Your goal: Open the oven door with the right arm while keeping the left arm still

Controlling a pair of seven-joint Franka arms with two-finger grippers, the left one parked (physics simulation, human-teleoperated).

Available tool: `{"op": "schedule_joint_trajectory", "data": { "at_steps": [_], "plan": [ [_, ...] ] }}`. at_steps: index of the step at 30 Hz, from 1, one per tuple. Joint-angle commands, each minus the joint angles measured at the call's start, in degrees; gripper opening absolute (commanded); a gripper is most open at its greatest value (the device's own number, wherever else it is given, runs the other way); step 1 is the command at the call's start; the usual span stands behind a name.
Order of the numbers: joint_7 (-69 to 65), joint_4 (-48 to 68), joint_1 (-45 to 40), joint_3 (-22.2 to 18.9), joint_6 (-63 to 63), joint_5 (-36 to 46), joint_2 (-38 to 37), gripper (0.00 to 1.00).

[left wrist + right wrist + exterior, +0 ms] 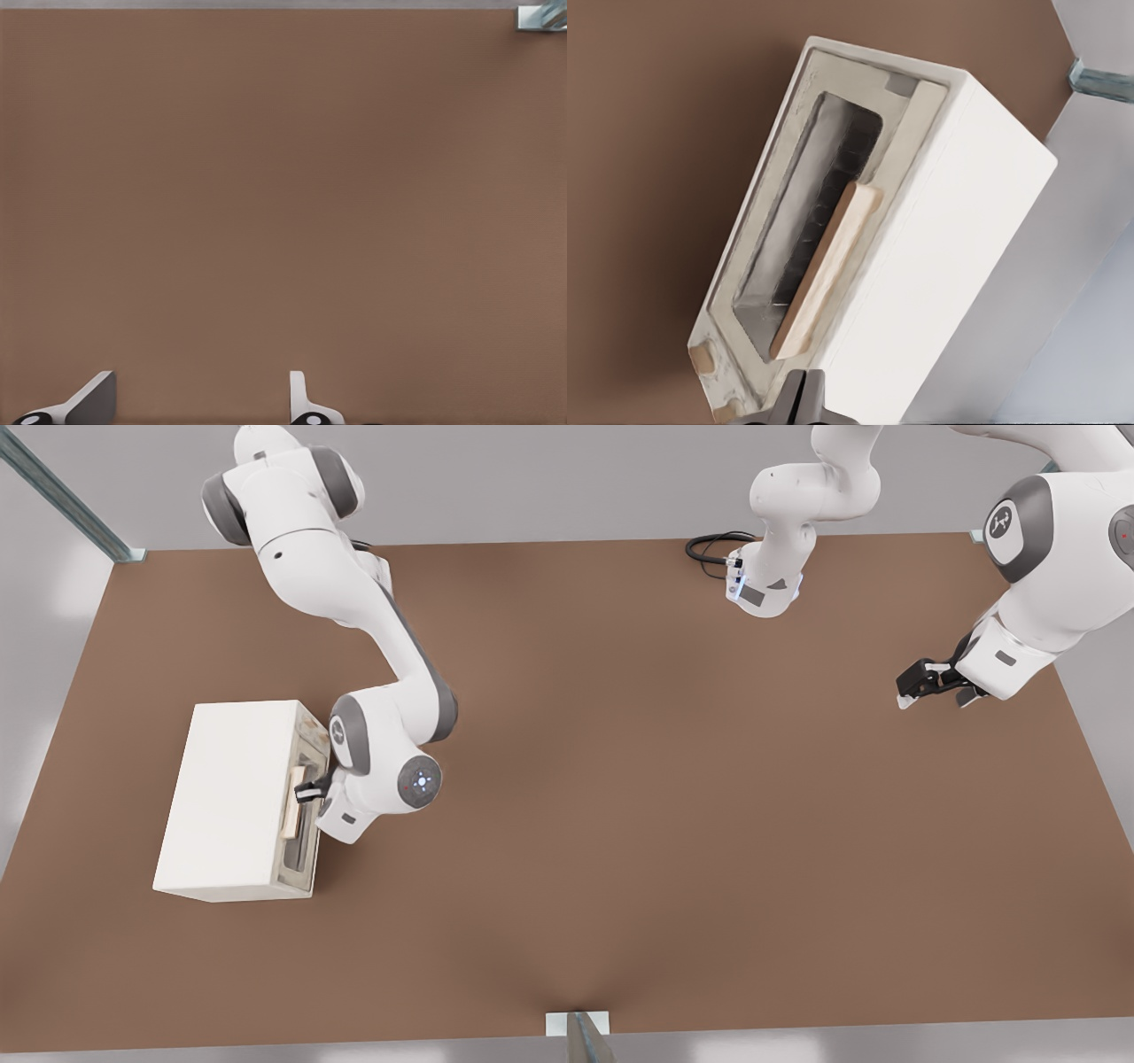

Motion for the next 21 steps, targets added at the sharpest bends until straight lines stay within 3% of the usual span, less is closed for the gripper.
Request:
{"op": "schedule_joint_trajectory", "data": {
  "at_steps": [1, 12, 21],
  "plan": [
    [17.95, 0.12, 0.49, -1.47, 4.33, -2.87, 0.73, 0.00],
    [23.49, -5.77, -0.21, -1.64, 5.82, -0.93, 1.35, 0.00],
    [22.35, -8.41, -0.30, -4.63, 7.23, -1.29, 1.08, 0.00]
  ]
}}
